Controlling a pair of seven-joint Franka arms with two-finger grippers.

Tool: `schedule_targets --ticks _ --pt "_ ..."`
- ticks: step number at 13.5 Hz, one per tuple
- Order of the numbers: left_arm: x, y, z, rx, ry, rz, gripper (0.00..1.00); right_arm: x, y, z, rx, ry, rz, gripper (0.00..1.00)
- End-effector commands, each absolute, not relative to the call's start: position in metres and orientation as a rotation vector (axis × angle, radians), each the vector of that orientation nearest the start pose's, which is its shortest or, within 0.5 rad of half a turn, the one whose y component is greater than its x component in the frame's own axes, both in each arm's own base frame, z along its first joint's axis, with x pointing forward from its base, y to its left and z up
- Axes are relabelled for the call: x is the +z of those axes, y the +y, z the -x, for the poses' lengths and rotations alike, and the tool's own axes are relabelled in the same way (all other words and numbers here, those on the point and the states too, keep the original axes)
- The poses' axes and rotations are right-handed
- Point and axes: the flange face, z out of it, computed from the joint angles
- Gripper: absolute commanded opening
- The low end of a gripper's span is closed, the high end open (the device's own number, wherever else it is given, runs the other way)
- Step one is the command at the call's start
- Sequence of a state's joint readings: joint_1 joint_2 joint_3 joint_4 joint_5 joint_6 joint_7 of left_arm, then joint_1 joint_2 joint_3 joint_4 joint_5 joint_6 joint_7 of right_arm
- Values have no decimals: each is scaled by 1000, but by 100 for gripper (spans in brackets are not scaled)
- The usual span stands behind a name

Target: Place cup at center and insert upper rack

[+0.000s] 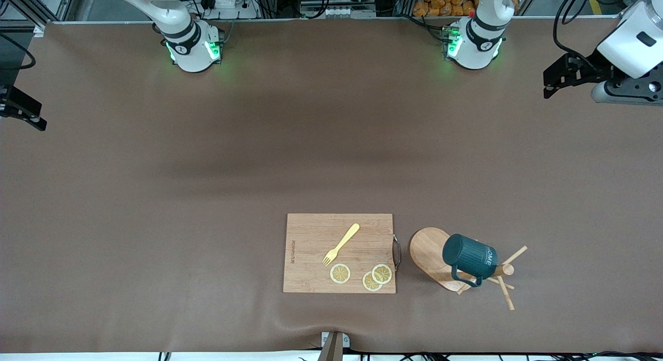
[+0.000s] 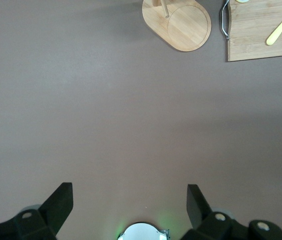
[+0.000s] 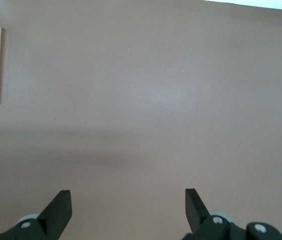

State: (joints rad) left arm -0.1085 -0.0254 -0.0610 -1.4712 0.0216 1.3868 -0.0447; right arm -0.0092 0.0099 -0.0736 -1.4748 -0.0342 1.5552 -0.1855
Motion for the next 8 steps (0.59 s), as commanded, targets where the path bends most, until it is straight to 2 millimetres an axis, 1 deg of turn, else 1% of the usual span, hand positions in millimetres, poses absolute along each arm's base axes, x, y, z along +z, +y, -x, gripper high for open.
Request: schedule_targets --ticks 1,3,8 --pt "674 -88 -518 87 167 3111 100 667 -50 -556 -103 -165 3183 100" --pt "674 -85 -519 87 156 3114 100 667 -50 -556 -103 -165 3183 100" --pt "674 -82 -519 88 149 3114 100 667 -50 -556 -106 -165 3183 100"
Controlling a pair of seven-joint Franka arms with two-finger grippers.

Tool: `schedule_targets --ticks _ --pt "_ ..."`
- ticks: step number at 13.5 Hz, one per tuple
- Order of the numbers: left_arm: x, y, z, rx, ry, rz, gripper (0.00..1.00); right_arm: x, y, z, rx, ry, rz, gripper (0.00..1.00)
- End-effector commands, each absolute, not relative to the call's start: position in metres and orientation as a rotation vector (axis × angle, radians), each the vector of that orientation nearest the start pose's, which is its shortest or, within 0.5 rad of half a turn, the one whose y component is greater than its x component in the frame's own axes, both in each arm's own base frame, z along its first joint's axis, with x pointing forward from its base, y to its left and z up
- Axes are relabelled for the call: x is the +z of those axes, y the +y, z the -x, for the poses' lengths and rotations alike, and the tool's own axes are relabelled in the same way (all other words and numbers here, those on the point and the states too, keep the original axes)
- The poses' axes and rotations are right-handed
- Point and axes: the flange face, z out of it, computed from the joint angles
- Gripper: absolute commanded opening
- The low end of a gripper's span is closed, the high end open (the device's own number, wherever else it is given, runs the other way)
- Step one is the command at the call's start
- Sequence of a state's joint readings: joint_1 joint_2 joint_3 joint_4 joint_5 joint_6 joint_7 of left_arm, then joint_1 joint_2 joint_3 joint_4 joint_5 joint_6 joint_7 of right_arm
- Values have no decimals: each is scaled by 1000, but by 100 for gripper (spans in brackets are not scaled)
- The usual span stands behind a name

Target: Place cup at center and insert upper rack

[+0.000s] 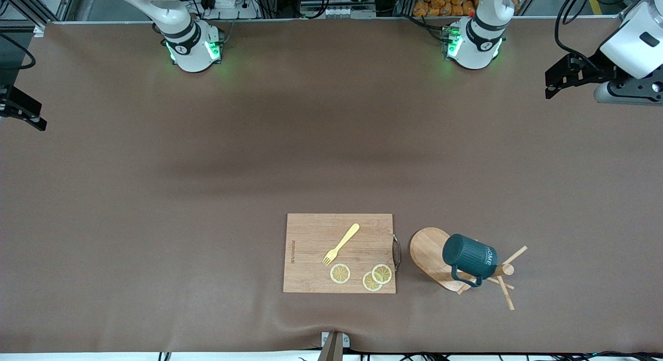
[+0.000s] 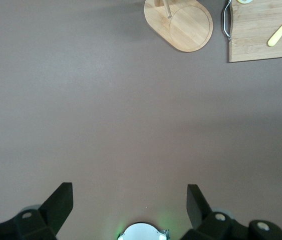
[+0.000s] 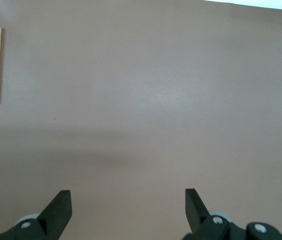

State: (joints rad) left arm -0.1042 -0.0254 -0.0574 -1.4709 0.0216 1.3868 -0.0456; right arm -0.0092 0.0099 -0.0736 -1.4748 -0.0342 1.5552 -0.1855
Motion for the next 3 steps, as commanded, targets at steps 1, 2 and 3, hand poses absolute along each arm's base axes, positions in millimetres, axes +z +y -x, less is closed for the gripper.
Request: schedule_targets --ticks 1,2,3 --pt "677 -82 -519 78 151 3115 100 667 -50 -556 -106 -165 3183 100" --pt "679 -82 -519 74 152 3117 100 667 -50 -556 -106 -165 3183 100" --pt "679 -83 -519 74 152 3117 100 667 -50 -556 -106 -165 3183 100"
